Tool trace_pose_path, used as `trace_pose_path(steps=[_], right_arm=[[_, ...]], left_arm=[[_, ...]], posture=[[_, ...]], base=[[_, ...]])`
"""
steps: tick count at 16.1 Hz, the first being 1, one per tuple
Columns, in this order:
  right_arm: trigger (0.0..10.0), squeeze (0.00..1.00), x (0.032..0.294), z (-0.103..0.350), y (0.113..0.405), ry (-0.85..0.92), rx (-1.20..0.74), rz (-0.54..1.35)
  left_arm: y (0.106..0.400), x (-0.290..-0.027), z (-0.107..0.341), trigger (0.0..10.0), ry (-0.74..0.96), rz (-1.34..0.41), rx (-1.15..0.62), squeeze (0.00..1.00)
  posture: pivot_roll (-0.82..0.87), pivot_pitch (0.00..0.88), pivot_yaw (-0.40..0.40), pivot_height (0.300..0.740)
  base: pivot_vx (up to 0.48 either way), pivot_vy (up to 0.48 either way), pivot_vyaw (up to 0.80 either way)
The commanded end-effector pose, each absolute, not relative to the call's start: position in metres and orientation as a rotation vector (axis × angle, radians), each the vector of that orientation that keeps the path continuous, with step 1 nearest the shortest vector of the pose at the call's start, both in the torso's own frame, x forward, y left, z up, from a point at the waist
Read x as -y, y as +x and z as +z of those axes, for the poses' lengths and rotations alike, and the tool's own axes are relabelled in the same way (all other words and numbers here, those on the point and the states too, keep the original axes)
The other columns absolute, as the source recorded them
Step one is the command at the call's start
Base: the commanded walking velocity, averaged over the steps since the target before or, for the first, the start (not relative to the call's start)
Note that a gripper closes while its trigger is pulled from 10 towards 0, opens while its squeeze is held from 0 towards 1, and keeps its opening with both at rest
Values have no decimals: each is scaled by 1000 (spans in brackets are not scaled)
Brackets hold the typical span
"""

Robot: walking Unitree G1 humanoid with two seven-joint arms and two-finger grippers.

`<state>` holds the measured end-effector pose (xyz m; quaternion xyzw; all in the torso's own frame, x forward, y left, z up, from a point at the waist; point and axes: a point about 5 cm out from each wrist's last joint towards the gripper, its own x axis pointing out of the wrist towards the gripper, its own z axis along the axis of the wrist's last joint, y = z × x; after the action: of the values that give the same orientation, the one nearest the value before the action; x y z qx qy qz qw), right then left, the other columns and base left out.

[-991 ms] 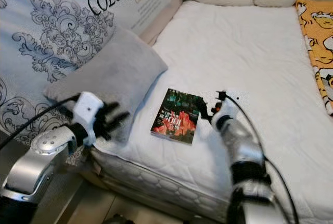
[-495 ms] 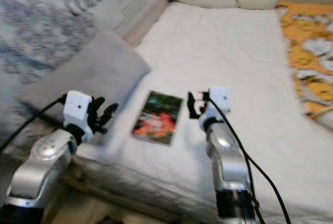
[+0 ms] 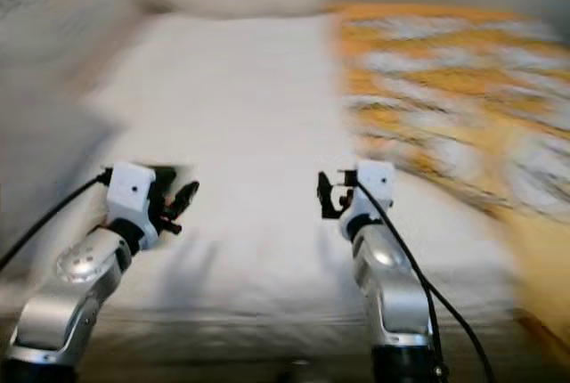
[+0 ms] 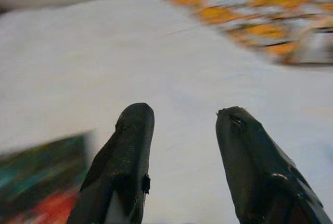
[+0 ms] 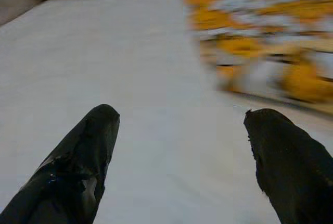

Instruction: Clean up the room

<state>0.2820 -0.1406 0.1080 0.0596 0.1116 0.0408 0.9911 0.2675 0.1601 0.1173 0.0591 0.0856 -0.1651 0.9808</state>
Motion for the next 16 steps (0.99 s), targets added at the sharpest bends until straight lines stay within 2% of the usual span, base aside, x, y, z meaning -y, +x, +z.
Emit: trace_pose_path(steps=[1,2,8,13,16], right_arm=[[10000,0,136,111,280,120,-224,97],[10000,0,137,111,279,114,-226,92],[10000,0,149,114,281,-14,-197,35],[10000,0,157,115,284,-99,-195,92],[10000,0,155,115,285,-93,-195,103]], left_arm=[[266,-163,118,10000,134,-323,-168,235],[265,-162,117,10000,132,-322,-170,235],[266,-162,116,10000,121,-285,-163,239],[267,-160,115,10000,117,-258,-153,239],[268,-161,116,10000,116,-248,-147,235]], posture=[[-75,0,15,740],[-78,0,15,740],[-81,0,14,740],[-79,0,7,740],[-80,0,6,740]], base=[[0,-450,-800],[0,-450,-613],[0,-451,0],[0,-448,0],[0,-451,731]])
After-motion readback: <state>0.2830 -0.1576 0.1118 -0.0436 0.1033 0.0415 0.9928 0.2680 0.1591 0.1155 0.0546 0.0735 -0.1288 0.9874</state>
